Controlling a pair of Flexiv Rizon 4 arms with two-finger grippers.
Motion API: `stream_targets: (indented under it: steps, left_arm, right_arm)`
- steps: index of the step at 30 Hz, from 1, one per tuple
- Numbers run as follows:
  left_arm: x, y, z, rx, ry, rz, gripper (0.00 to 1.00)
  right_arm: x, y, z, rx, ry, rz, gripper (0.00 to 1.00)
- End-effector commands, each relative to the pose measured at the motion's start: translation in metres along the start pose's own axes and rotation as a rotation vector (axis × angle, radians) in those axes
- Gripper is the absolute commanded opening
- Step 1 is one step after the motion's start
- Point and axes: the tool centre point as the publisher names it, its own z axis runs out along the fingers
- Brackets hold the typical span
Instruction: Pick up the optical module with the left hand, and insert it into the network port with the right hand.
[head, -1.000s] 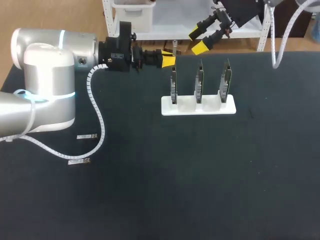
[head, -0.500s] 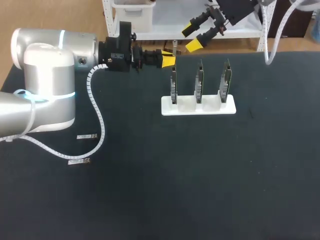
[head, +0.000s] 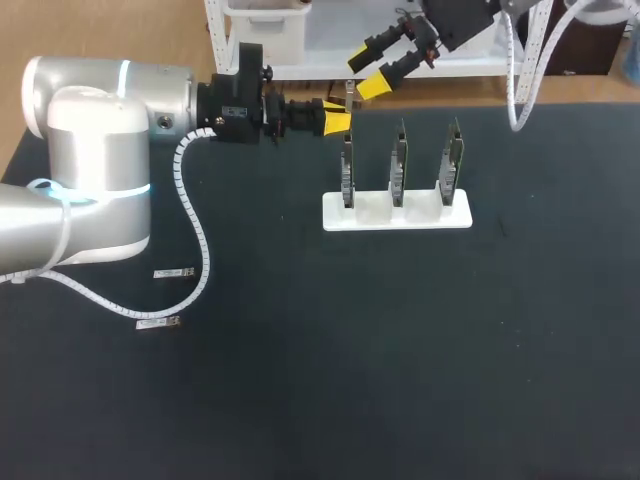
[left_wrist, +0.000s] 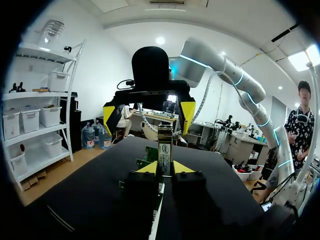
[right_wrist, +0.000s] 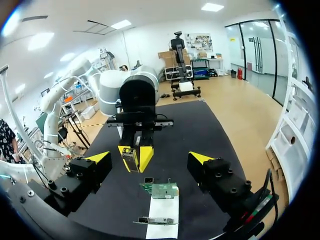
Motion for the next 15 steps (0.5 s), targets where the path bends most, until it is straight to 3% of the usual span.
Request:
stream_targets:
  steps: [1, 15]
  left_arm:
    - [0.0, -0.001, 0.0, -0.002, -0.001, 0.001, 0.0]
    - [0.0, -0.001, 0.0, -0.002, -0.001, 0.001, 0.0]
  right_arm:
    - [-0.002, 0.003, -0.002, -0.009, 0.007, 0.003, 1.0]
    - [-0.005, 0.014, 0.002, -0.019, 0.027, 0.025, 1.0]
